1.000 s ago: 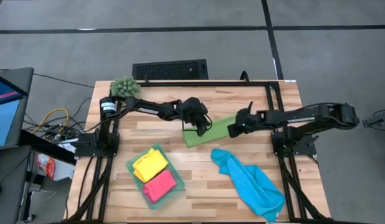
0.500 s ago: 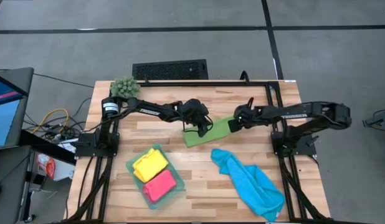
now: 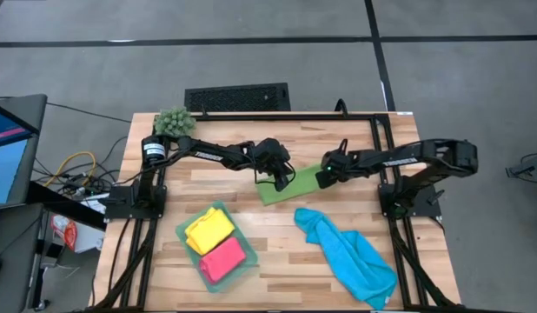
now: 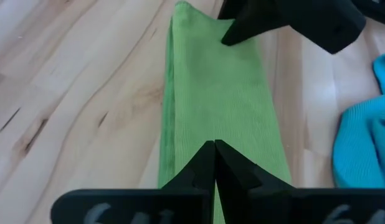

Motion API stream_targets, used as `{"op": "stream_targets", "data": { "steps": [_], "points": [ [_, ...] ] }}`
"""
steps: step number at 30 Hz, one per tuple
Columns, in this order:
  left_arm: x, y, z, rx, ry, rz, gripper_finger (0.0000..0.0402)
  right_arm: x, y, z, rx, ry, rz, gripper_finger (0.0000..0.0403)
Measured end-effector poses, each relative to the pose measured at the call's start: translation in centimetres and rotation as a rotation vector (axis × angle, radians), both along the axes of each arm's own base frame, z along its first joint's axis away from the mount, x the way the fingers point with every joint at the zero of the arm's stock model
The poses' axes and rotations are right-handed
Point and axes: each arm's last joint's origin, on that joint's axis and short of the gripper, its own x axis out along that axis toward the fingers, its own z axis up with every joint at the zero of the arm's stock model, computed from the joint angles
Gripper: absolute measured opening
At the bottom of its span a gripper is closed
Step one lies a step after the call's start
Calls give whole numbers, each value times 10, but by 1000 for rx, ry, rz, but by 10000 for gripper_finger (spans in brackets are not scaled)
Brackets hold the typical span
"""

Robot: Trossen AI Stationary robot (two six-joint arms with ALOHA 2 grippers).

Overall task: Fold microfiber towels
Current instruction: Fold the green towel

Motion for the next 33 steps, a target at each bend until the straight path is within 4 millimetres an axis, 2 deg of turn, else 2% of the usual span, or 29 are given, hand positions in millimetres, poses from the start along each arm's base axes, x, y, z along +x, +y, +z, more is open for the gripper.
{"op": "stream_targets", "data": {
  "steps": [4, 7, 14, 17, 22, 28, 30, 33],
  "points": [
    [0, 0, 0, 13, 0, -11, 0, -1, 0, 1, 4, -8, 20, 116],
    [0, -2, 0, 23, 1, -33, 0, 0, 0, 2, 8, -21, 29, 90],
    [3, -9, -32, -60, 85, -60, 0, 1, 1, 2, 28, -38, 35, 52],
    [2, -9, -35, -78, 96, -49, 0, 1, 1, 2, 30, -38, 43, 20],
    [1, -6, -25, -46, 82, -18, 0, 0, -1, 5, 34, -57, 50, 15],
    [0, -2, -23, -67, 81, 3, 0, -6, 2, 17, 55, -99, 56, 7],
    [-2, -3, -13, -83, 68, -6, 0, -7, 2, 21, 44, -115, 54, 9],
    [1, -4, 20, -68, -18, -4, 0, -9, 2, 24, 34, -122, 52, 13]
  ]
}}
